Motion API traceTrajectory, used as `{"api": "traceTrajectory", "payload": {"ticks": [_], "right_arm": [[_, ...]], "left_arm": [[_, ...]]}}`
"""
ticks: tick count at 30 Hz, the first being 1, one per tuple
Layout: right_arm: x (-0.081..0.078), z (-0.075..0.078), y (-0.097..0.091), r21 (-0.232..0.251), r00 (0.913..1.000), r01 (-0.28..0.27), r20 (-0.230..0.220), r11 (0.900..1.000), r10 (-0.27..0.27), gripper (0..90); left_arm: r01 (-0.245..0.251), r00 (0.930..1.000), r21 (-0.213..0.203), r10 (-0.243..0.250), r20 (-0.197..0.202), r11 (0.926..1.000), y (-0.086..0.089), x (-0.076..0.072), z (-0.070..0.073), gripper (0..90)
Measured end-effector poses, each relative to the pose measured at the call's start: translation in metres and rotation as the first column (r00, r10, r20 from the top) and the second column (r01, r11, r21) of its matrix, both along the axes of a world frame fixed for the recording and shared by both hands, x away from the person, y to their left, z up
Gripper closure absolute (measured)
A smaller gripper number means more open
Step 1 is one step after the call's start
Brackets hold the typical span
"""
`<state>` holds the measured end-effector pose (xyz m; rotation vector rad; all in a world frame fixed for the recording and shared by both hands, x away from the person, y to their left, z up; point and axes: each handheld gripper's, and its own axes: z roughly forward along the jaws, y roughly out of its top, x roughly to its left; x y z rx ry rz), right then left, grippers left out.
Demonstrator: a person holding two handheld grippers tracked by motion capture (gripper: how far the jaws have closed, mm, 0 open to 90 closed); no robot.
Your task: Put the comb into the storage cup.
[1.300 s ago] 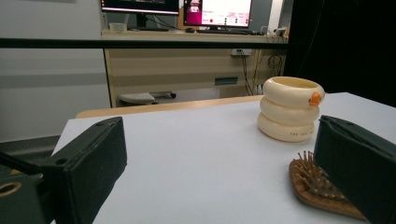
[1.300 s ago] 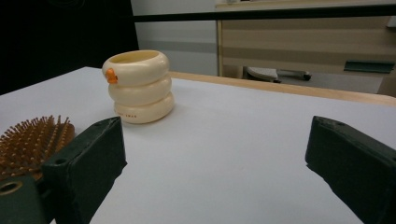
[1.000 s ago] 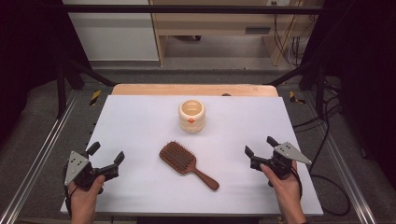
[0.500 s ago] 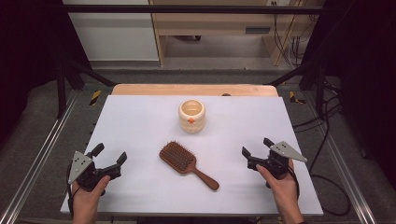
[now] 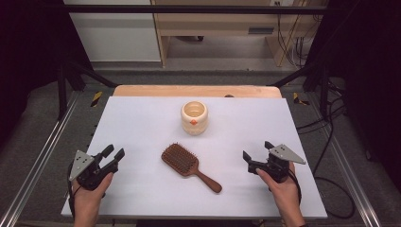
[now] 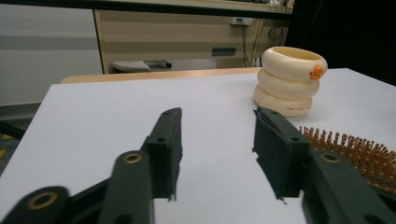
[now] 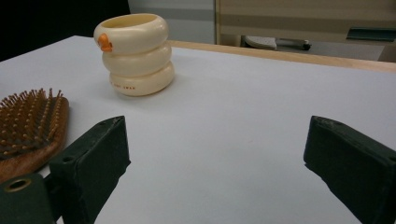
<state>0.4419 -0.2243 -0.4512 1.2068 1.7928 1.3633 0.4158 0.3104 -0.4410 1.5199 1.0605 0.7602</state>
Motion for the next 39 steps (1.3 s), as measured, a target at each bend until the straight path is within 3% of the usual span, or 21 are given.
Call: {"api": "traceTrajectory", "payload": {"ticks": [4,10,14,17,18,19,25,26,27,28,30,32,34,35,39], "right_arm": [[0.000,-0.001,0.001,-0.014,1.0000,0.001,-0.002,0.9999,-0.001,7.2],[0.000,0.000,-0.002,-0.008,1.0000,0.000,0.004,1.0000,0.000,7.3],[0.000,0.001,-0.002,-0.007,1.0000,-0.004,0.001,1.0000,0.004,7.0],[-0.002,0.003,-0.002,-0.006,0.9999,-0.007,0.008,1.0000,0.007,6.9],[-0.002,0.003,-0.002,-0.008,0.9999,-0.009,0.009,0.9999,0.009,6.9],[-0.002,0.003,-0.002,-0.008,0.9999,-0.009,0.009,0.9999,0.009,6.9],[-0.003,0.003,0.000,-0.022,0.9998,-0.021,0.005,0.9996,0.021,6.8],[-0.003,0.003,0.000,-0.022,0.9998,-0.021,0.005,0.9996,0.021,6.8],[-0.004,0.003,0.000,-0.023,0.9997,-0.023,0.005,0.9995,0.023,6.8],[-0.004,0.003,0.000,-0.023,0.9997,-0.023,0.005,0.9995,0.023,6.8],[-0.004,0.003,0.001,-0.025,0.9997,-0.025,-0.001,0.9994,0.025,6.8],[-0.004,0.003,0.002,-0.028,0.9996,-0.027,-0.001,0.9993,0.027,6.7],[-0.004,0.003,0.002,-0.029,0.9996,-0.029,0.000,0.9992,0.029,6.7],[-0.004,0.002,0.001,-0.033,0.9996,-0.030,-0.005,0.9990,0.029,6.7],[-0.005,0.002,0.002,-0.030,0.9995,-0.032,-0.007,0.9990,0.032,6.7]], "left_arm": [[0.026,0.9994,-0.013,-0.026,-0.021,0.9996,-0.006,0.004,0.004,66.2],[0.086,0.9944,0.025,-0.084,-0.064,0.9960,-0.019,0.014,0.009,83.3],[0.118,0.9841,0.056,-0.109,-0.140,0.9914,-0.032,0.029,0.007,88.6],[0.124,0.9768,0.072,-0.109,-0.185,0.9897,-0.039,0.042,0.002,89.7],[0.135,0.9704,0.071,-0.117,-0.211,0.9884,-0.044,0.050,-0.002,89.7],[0.135,0.9704,0.071,-0.117,-0.211,0.9884,-0.044,0.050,-0.002,89.7],[0.192,0.9410,0.109,-0.151,-0.303,0.9753,-0.067,0.072,-0.012,89.7],[0.192,0.9410,0.109,-0.151,-0.303,0.9753,-0.067,0.072,-0.012,89.7],[0.207,0.9361,0.133,-0.156,-0.315,0.9694,-0.074,0.078,-0.012,89.7],[0.207,0.9361,0.133,-0.156,-0.315,0.9694,-0.074,0.078,-0.012,89.7],[0.221,0.9298,0.163,-0.157,-0.333,0.9617,-0.084,0.086,-0.015,89.7],[0.228,0.9270,0.164,-0.162,-0.338,0.9597,-0.087,0.089,-0.017,89.8],[0.242,0.9268,0.192,-0.168,-0.336,0.9513,-0.092,0.092,-0.019,89.8],[0.247,0.9234,0.204,-0.166,-0.346,0.9473,-0.096,0.095,-0.022,89.8],[0.249,0.9152,0.212,-0.158,-0.371,0.9450,-0.100,0.098,-0.027,89.8]]}}
